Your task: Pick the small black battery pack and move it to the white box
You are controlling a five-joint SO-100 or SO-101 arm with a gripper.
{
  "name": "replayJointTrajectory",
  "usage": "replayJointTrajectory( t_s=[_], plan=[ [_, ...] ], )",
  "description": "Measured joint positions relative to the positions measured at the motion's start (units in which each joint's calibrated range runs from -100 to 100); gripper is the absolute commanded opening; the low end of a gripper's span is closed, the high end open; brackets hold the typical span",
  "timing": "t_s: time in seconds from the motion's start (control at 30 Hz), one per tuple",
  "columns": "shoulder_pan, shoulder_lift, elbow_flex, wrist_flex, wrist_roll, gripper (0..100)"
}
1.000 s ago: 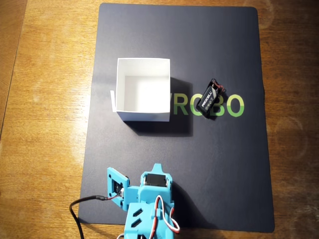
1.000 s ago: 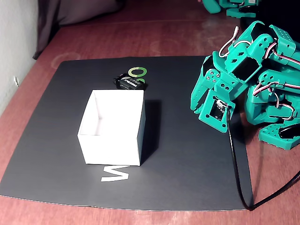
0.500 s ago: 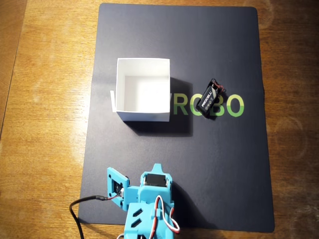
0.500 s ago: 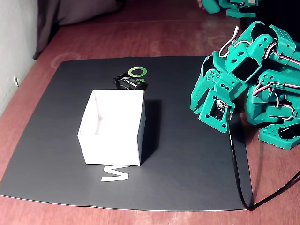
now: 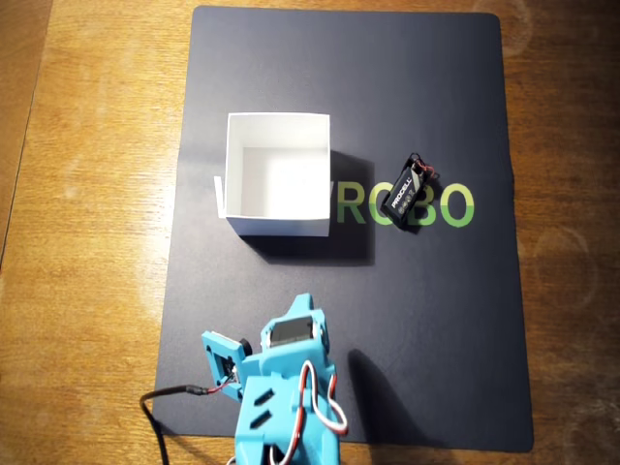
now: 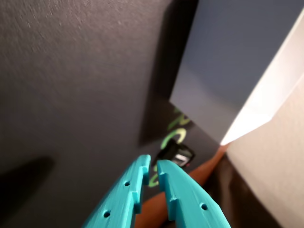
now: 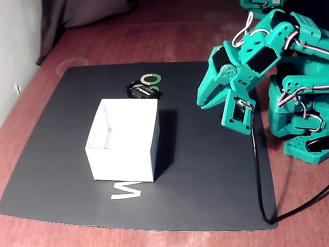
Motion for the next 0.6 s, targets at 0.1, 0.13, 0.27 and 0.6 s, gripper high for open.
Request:
replayJointTrajectory(
  t_s=[0.1, 0.13, 0.27, 0.6],
  plan=[
    [-0.1, 9.0, -8.5, 0.0, 1.2, 1],
    [-0.1, 12.4, -11.8, -0.1, 1.3, 1],
    [4.4, 25.4, -26.0, -0.1, 1.5, 1],
    [23.9, 55.7, -57.8, -0.1, 13.1, 1]
  ],
)
